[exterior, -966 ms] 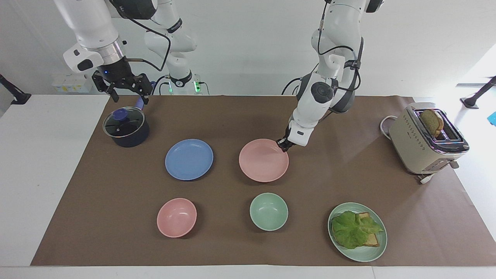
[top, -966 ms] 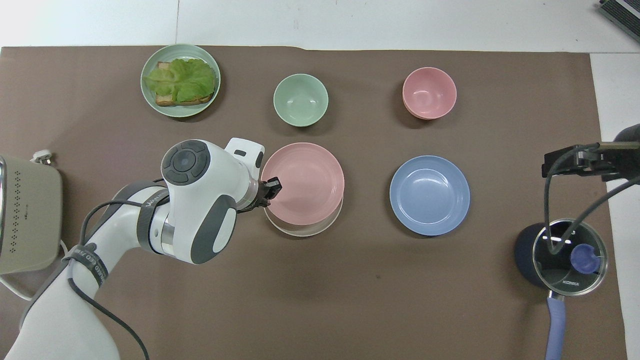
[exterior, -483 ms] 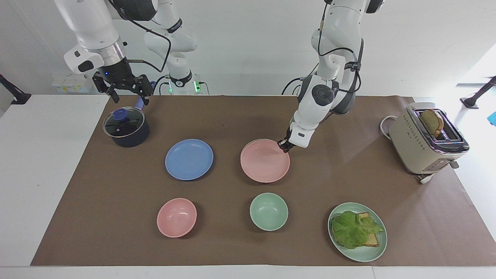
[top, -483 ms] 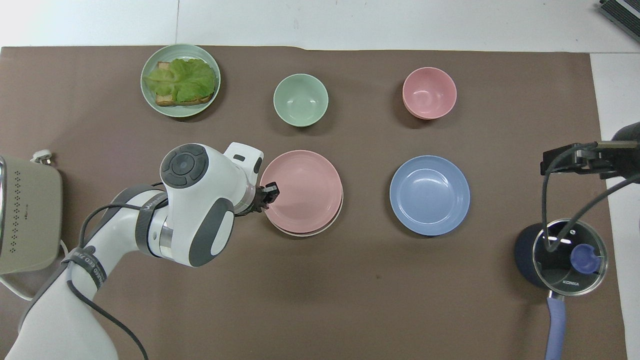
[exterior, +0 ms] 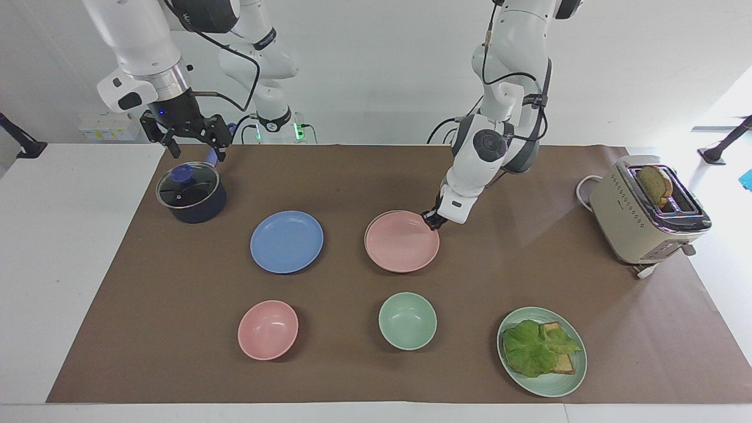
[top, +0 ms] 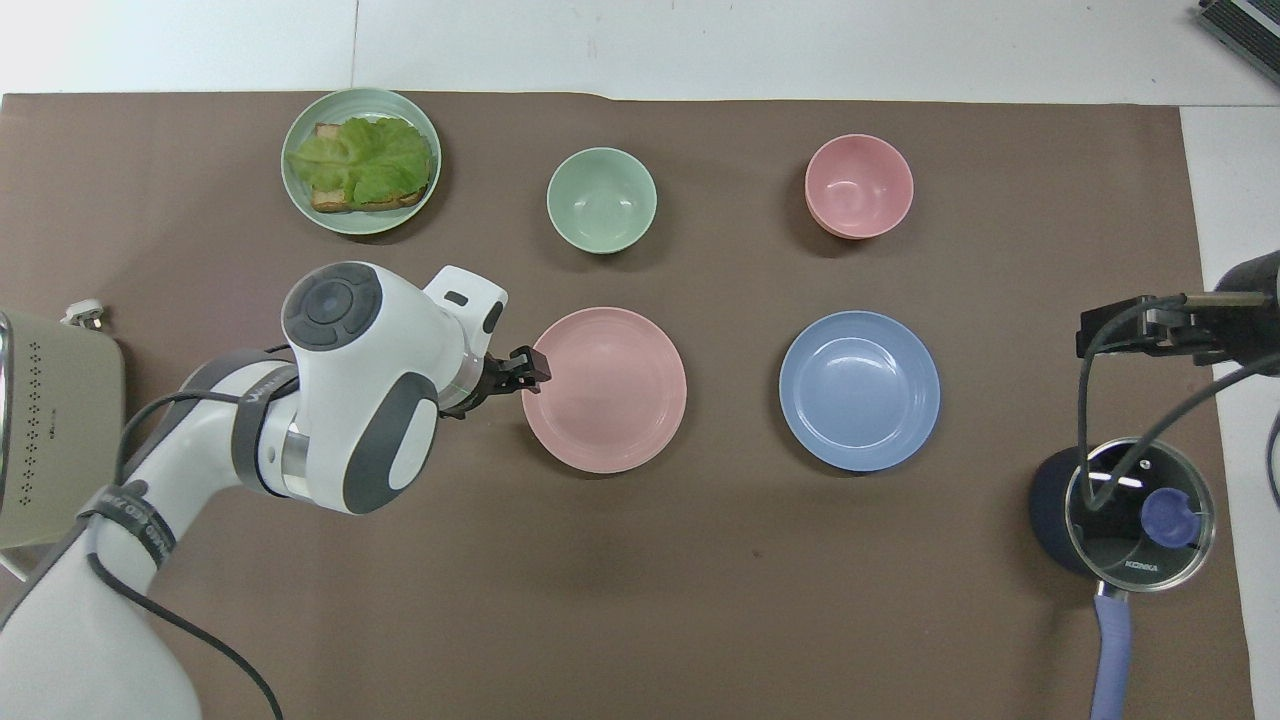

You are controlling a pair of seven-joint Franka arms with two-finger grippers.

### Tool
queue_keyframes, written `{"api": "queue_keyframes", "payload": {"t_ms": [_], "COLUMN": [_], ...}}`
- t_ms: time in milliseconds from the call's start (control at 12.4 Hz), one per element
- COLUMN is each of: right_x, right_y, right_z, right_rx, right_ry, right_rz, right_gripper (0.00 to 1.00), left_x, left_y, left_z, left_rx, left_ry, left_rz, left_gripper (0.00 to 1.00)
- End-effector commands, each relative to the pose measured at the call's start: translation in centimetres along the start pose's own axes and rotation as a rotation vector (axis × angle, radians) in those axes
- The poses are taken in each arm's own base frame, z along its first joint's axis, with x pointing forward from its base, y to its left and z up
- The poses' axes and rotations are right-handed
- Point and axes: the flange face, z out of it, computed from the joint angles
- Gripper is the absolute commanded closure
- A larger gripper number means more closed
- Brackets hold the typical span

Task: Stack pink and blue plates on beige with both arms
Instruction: 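Withdraw the left gripper to rest while the right gripper reaches the blue plate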

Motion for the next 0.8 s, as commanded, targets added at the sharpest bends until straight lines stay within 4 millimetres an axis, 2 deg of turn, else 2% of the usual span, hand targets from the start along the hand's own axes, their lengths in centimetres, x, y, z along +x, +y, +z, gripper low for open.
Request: {"api": "queue_keyframes", "payload": {"t_ms": [0,161,241,322,402,483,644,724], "right_x": [-0.6,0.0,0.3,0.3,0.5,0.9,1.6,2.1], "right_y": [0.8,0.5,0.2,0.2,0.2,0.0,-0.1,-0.2], "right_z": [1.8,5.6,8.1,10.8,13.3,16.7,20.5,22.7], "right_rx": [0.003,0.008,0.010,0.011,0.013,0.016,0.025,0.026], "right_ry": [0.026,0.059,0.077,0.090,0.104,0.105,0.126,0.106], "right_rz": [-0.020,-0.026,-0.030,-0.034,-0.051,-0.061,-0.058,-0.059], "right_gripper": [0.00,0.00,0.00,0.00,0.00,0.00,0.00,0.00], "left_x": [3.6,6.0,6.5,6.2,6.0,5.8,5.3,5.3], "left_y": [-5.0,-10.4,-13.2,-15.0,-16.0,-16.6,-17.2,-18.3], "left_z": [-6.0,-10.9,-13.5,-16.3,-19.0,-21.5,-24.9,-26.2], "left_rx": [0.065,0.057,0.065,0.088,0.124,0.163,0.195,0.193], "left_ry": [-0.012,-0.026,-0.019,-0.002,0.021,0.026,0.035,0.047], "left_rz": [0.148,0.222,0.259,0.288,0.295,0.295,0.314,0.307], "left_gripper": [0.00,0.00,0.00,0.00,0.00,0.00,0.00,0.00]}}
